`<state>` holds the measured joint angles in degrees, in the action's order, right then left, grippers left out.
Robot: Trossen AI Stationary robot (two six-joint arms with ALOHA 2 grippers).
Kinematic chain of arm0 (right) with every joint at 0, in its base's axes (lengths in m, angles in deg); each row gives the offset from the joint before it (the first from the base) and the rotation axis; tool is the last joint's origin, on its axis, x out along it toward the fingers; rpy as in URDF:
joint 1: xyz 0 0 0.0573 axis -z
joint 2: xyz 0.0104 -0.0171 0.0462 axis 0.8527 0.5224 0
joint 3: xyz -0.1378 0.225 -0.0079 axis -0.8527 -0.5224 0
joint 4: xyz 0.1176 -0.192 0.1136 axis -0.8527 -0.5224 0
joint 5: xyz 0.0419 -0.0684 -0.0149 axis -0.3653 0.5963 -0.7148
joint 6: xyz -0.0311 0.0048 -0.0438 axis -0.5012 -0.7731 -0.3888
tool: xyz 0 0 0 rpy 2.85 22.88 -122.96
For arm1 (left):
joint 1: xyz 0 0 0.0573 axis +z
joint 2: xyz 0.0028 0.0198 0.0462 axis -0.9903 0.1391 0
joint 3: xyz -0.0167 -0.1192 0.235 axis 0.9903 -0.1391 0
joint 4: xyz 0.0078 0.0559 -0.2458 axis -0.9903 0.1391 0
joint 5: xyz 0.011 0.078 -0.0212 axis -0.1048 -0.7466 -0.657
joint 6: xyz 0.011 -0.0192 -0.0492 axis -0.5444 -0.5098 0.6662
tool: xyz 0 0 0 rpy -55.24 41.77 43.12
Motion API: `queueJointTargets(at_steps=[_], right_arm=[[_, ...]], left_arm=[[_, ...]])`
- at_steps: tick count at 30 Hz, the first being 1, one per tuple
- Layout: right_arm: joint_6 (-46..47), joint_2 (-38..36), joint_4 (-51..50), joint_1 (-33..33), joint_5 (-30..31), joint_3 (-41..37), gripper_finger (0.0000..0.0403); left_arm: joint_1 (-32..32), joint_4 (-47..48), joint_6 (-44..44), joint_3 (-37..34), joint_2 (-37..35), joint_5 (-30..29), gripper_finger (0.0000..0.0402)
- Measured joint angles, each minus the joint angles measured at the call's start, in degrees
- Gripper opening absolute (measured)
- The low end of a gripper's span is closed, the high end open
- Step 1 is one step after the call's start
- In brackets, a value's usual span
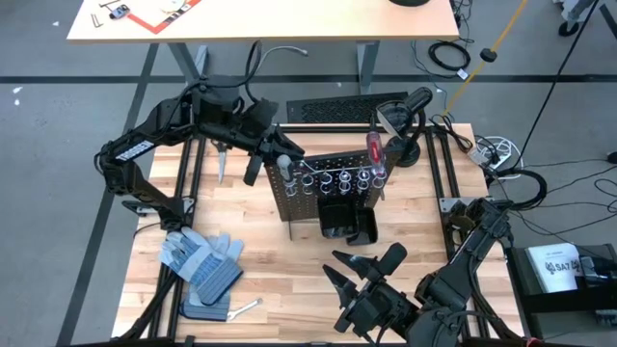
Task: Hang tools onto peg board
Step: Unhang the black pliers from the black peg board
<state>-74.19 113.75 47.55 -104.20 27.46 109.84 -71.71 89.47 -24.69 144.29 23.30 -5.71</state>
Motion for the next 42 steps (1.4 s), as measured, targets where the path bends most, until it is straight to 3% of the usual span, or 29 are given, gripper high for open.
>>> queueJointTargets(at_steps=[25, 35, 42], right_arm=[[2.27, 0.0, -0.41, 0.78, 0.0, 0.02, 0.015], [11.85, 0.0, -9.85, 8.13, 0.76, 0.02, 0.015], [2.92, -0.07, -5.29, 13.09, 4.91, 0.02, 0.015]], left_arm=[[-1.07, -2.67, 0.87, -0.04, -0.06, -0.17, 0.0041], [-1.07, -3.47, 1.86, -0.04, -0.06, -0.12, 0.004], [-1.07, -3.49, 1.84, -0.04, -0.06, 0.15, 0.004]])
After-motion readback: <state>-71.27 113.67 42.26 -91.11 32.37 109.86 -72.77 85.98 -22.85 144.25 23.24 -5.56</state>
